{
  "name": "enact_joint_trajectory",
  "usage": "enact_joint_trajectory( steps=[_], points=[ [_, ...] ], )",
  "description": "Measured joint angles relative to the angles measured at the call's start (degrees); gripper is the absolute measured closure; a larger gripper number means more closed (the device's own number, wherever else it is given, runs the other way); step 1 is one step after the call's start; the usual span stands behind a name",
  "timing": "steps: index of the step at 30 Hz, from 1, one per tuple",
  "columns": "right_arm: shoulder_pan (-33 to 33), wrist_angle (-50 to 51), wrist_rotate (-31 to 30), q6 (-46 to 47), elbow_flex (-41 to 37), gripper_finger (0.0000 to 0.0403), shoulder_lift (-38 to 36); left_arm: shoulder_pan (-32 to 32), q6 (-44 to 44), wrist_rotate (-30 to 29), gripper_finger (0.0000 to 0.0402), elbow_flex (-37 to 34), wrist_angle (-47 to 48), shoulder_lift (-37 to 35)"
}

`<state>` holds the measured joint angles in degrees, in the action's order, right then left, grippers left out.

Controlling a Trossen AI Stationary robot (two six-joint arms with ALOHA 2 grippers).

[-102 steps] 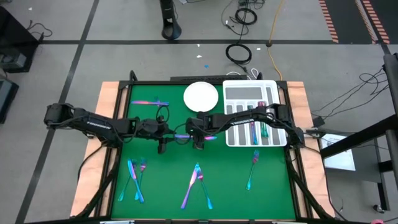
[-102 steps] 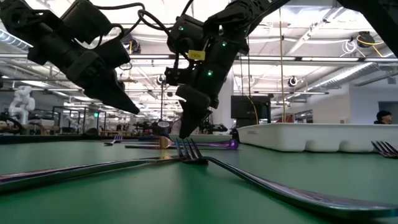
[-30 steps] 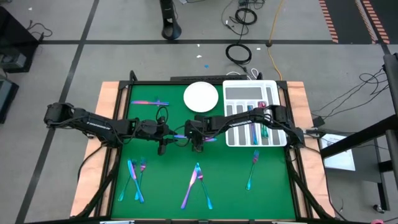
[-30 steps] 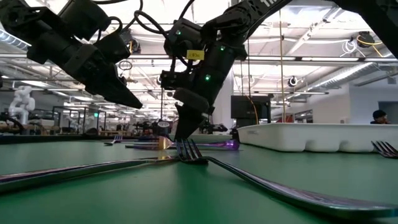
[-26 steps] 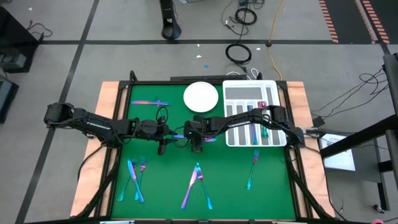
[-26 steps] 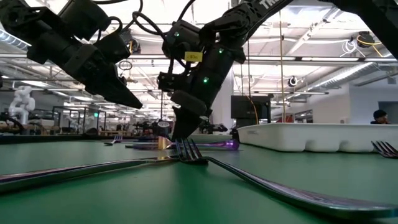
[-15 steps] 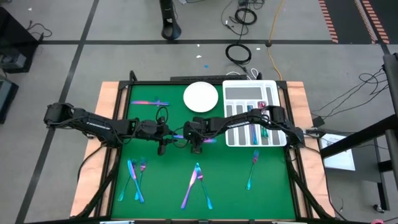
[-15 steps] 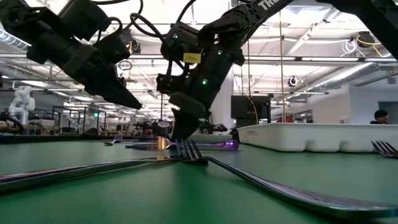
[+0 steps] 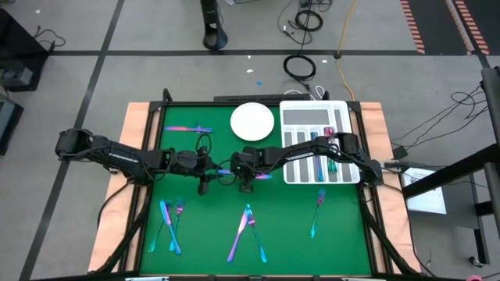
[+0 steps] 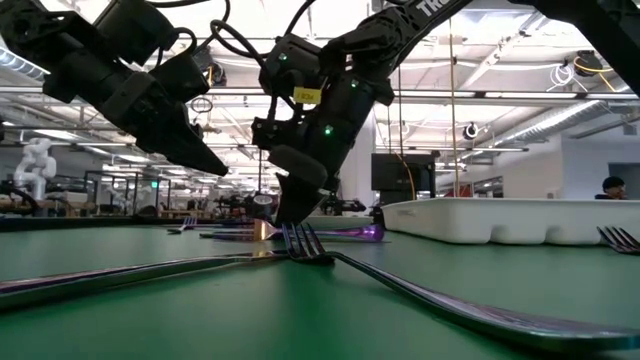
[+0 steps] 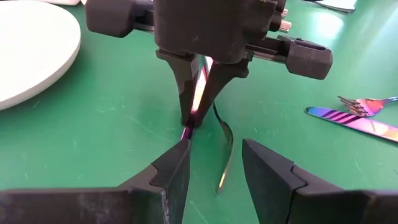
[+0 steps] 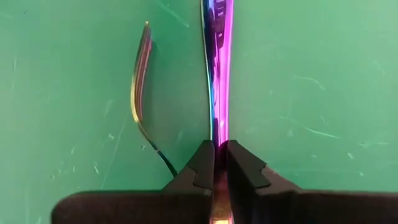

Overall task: Sort silverware
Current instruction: Put the iridescent knife into the white silverware tray

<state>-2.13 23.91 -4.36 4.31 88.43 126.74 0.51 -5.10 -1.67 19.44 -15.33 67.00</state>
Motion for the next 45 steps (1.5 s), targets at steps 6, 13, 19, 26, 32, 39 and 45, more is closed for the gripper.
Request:
enact_joint_trajectory(
  steps=[6,13,19,26,32,39,45],
  points=[
    [-0.2,-3.8,-0.6,1.1,-0.2,0.0402,-1.4,0.0,0.0,0.0,0.0254,0.0,0.0,0.0],
    [-1.0,-9.3,-0.6,2.8,-0.2,0.0401,-1.5,0.0,-0.1,0.1,0.0254,0.0,0.4,0.0],
    [-2.0,-6.3,-0.6,4.1,-0.2,0.0394,-1.6,0.0,-0.1,0.1,0.0254,0.0,1.1,0.0],
    [-1.5,-2.7,0.2,3.8,-0.1,0.0332,-1.5,0.0,-0.1,0.2,0.0254,0.0,1.0,0.0],
    [-0.9,-2.7,0.0,4.5,-0.1,0.0266,-1.5,0.0,-0.1,0.2,0.0254,0.0,0.8,0.0],
    [-0.9,-4.0,-0.5,4.9,0.0,0.0245,-1.1,0.0,-0.1,0.2,0.0254,0.0,0.8,0.0],
    [-0.9,-5.2,0.0,8.2,0.0,0.0252,-1.4,0.0,-0.1,0.2,0.0254,0.0,0.9,0.0]
  ],
)
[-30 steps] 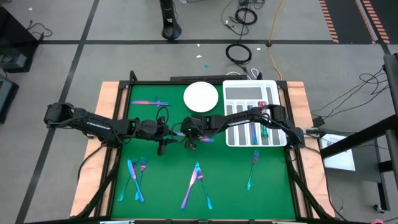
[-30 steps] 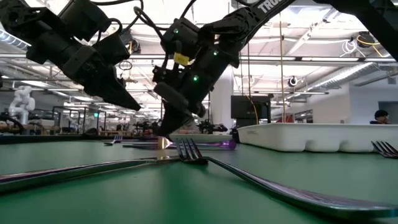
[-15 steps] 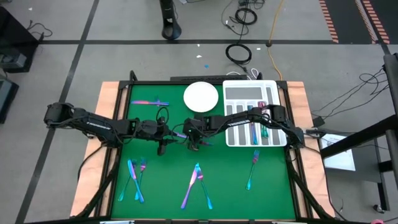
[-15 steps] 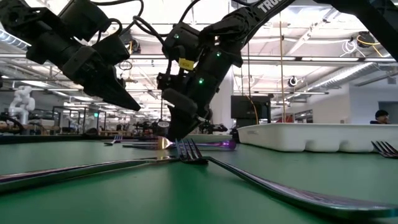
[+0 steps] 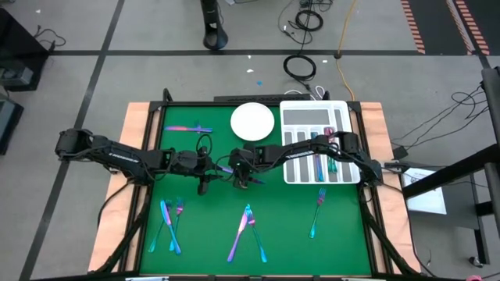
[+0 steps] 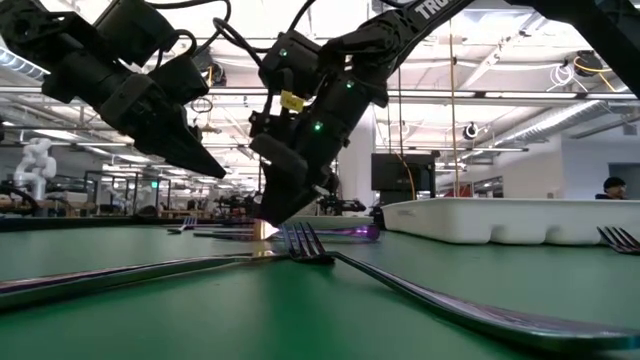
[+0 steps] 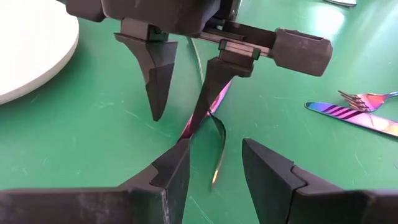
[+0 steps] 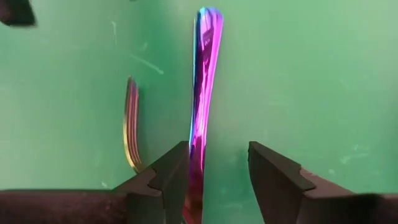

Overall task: Sort silverware
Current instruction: Put the iridescent knife into the white silverware tray

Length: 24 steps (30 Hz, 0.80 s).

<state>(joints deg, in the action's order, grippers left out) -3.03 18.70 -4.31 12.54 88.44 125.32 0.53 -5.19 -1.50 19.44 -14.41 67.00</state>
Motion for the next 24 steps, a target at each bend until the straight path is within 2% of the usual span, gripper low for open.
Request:
enact_joint_trajectory(
  steps=[16,19,24],
  points=[
    [0.8,-1.1,-0.5,3.7,0.2,0.0254,2.7,0.0,-0.3,0.0,0.0254,0.0,0.0,0.0],
    [1.0,-0.9,-0.7,4.1,0.2,0.0267,2.8,0.0,-0.3,0.0,0.0254,0.0,-0.1,0.0],
    [1.1,0.1,-0.9,6.4,0.2,0.0314,2.8,0.0,-0.2,0.0,0.0254,0.0,-0.1,0.0]
  ],
)
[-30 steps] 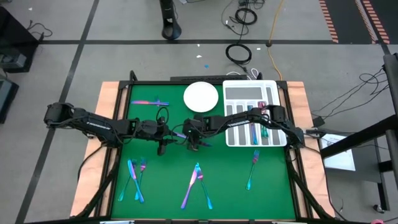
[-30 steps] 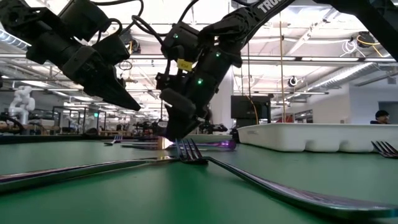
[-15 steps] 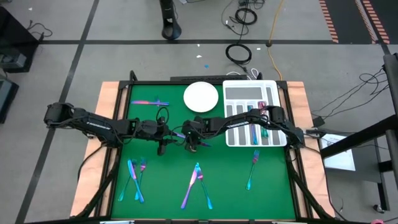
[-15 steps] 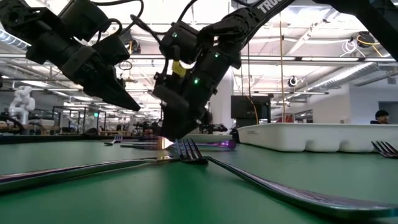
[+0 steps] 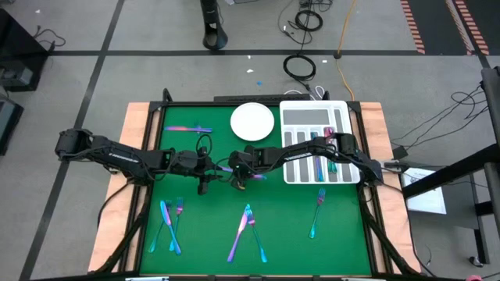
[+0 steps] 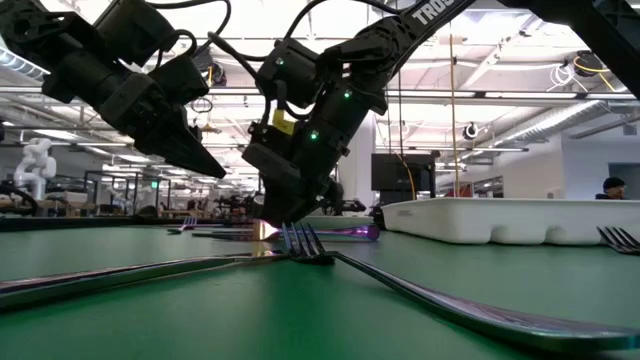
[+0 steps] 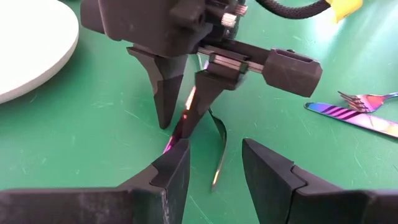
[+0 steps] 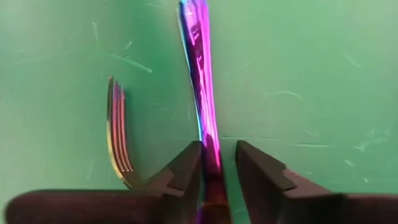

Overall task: Sort silverware
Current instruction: Put the iridescent knife into the white silverware tray

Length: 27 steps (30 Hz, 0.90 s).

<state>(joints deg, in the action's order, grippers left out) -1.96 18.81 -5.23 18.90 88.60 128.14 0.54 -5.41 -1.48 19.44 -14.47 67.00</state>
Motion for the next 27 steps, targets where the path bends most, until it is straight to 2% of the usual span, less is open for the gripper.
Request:
enact_joint_trajectory(
  steps=[5,10,21,27],
  points=[
    [0.0,-0.5,0.4,1.4,0.0,0.0363,0.1,0.0,0.1,0.0,0.0254,0.0,0.0,0.0],
    [0.0,-1.2,0.7,1.5,0.0,0.0395,0.1,0.0,0.2,0.0,0.0254,0.0,0.0,0.0],
    [0.1,-8.0,1.0,1.4,-0.3,0.0401,0.4,0.0,0.2,0.0,0.0254,0.0,0.0,0.0],
    [-1.3,-9.8,-2.0,0.2,-0.3,0.0401,0.5,0.0,0.2,0.0,0.0254,0.0,0.1,0.0]
  ],
)
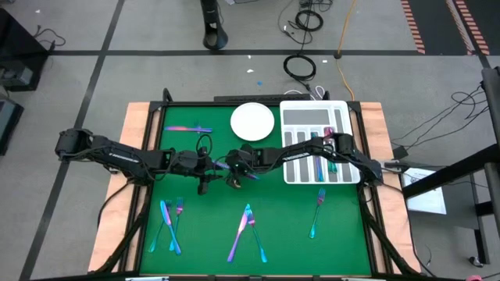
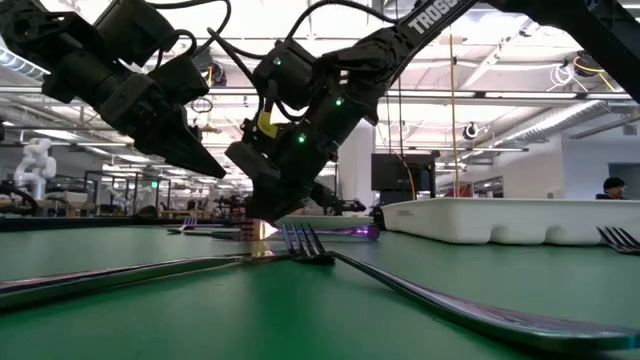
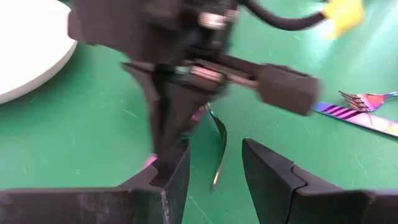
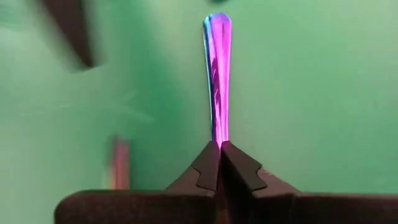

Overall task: Sort silverware
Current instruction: Put the iridescent knife into the white silverware tray

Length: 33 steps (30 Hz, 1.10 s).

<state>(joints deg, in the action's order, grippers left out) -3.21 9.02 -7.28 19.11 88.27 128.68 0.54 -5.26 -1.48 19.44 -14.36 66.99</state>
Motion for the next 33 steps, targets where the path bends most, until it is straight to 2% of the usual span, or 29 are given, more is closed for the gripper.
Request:
enact_joint_trajectory(
  steps=[4,14,16,20,23,29,33],
  points=[
    [-1.4,-1.2,-4.4,-0.3,0.0,0.04,0.0,0.0,0.0,0.0,0.0254,0.0,0.1,0.0],
    [-3.8,-2.7,-4.6,-3.2,0.0,0.0399,-0.7,0.0,0.1,0.0,0.0254,0.0,0.5,0.0],
    [-3.7,-1.9,-3.1,-3.2,0.0,0.0399,-1.7,0.0,0.1,0.0,0.0254,0.0,0.7,0.0],
    [-1.9,1.4,3.8,-2.9,0.1,0.0401,-2.8,0.0,0.2,-0.3,0.0254,0.0,2.1,0.0],
    [0.1,6.3,4.7,-1.7,0.1,0.0402,-2.7,0.0,1.2,-0.6,0.0254,0.0,2.0,0.0],
    [2.2,10.3,-0.8,-0.5,0.1,0.0402,-2.3,-0.1,1.2,-0.7,0.0254,0.0,2.0,0.0],
    [2.9,10.6,-2.2,-0.4,0.1,0.0403,-2.3,-0.1,1.2,-0.8,0.0254,0.0,2.0,0.0]
  ],
)
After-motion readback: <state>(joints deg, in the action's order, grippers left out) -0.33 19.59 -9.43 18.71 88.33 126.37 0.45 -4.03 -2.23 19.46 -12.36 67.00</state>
